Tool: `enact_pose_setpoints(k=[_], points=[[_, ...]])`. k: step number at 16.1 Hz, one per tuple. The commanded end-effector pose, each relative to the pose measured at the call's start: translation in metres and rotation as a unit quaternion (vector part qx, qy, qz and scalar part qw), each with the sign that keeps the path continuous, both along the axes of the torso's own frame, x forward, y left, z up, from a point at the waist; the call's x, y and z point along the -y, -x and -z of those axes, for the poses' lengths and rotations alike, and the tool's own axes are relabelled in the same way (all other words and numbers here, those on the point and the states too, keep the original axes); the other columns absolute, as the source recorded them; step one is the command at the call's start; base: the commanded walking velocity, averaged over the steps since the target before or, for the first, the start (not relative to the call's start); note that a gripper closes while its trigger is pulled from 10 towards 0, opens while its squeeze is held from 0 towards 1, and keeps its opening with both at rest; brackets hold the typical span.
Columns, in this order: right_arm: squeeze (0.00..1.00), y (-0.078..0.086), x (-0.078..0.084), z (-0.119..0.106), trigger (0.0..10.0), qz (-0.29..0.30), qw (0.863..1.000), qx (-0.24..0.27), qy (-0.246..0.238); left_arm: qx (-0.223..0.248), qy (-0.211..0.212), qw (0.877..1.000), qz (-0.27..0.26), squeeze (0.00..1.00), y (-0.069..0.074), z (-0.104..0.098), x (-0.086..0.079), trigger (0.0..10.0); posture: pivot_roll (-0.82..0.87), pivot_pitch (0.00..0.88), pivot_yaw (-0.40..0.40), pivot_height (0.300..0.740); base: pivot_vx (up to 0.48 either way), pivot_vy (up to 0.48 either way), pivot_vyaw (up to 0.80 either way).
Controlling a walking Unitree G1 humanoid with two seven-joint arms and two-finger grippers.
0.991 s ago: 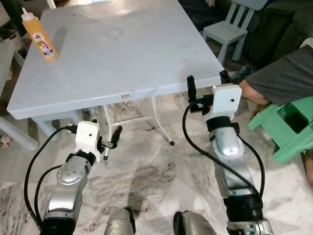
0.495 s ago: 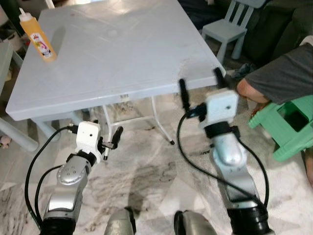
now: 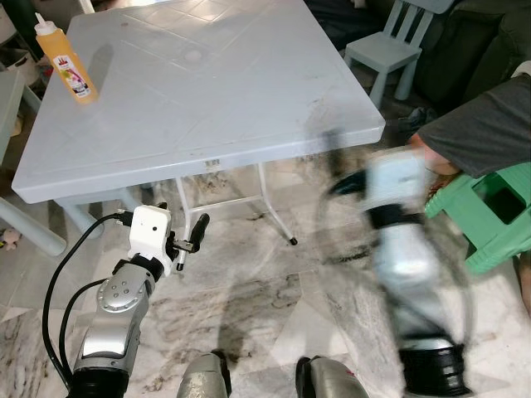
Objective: Restocking fridge
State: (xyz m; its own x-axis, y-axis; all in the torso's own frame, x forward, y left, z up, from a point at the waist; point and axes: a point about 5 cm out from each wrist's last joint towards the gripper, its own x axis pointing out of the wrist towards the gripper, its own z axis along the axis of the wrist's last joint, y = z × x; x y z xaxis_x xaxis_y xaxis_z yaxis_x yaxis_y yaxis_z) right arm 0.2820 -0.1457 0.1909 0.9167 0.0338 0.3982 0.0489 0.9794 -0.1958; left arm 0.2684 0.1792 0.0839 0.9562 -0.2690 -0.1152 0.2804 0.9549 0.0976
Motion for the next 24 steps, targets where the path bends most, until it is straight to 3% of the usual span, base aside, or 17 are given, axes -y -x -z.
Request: enact_pose_setpoints(k=[1, 5, 16, 17, 20, 24], points=[[0.00, -0.003, 0.014, 0.002, 10.0, 0.035, 0.999, -0.013, -0.018, -0.003, -0.003, 1.000, 0.004, 0.00, 0.000, 0.000, 0.000, 10.0, 0.02, 0.146, 0.080, 0.740, 0.000, 0.000, 0.00], [0.00, -0.009, 0.031, -0.002, 10.0, 0.072, 0.997, -0.011, -0.022, -0.003, -0.003, 1.000, 0.008, 0.00, -0.001, -0.001, 0.000, 10.0, 0.01, 0.149, 0.086, 0.740, 0.000, 0.000, 0.00], [0.00, -0.011, 0.025, 0.002, 10.0, 0.052, 0.998, -0.019, -0.028, -0.001, -0.004, 1.000, 0.004, 0.00, -0.002, -0.002, -0.001, 10.0, 0.02, 0.147, 0.083, 0.740, 0.000, 0.000, 0.00], [0.00, -0.011, 0.019, 0.004, 10.0, 0.033, 0.998, -0.027, -0.040, 0.002, -0.011, 1.000, 0.000, 0.00, -0.003, -0.002, -0.002, 10.0, 0.02, 0.145, 0.080, 0.740, 0.000, 0.000, 0.00], [0.00, -0.008, -0.016, 0.015, 10.0, -0.111, 0.988, -0.074, -0.076, 0.020, -0.026, 0.999, -0.013, 0.00, -0.008, -0.013, -0.007, 10.0, 0.04, 0.148, 0.070, 0.740, 0.000, 0.000, 0.00], [0.00, -0.005, -0.023, 0.030, 10.0, -0.128, 0.983, -0.105, -0.085, 0.056, -0.023, 0.997, -0.048, 0.00, -0.013, -0.030, -0.019, 10.0, 0.04, 0.154, 0.058, 0.740, 0.000, 0.000, 0.00]])
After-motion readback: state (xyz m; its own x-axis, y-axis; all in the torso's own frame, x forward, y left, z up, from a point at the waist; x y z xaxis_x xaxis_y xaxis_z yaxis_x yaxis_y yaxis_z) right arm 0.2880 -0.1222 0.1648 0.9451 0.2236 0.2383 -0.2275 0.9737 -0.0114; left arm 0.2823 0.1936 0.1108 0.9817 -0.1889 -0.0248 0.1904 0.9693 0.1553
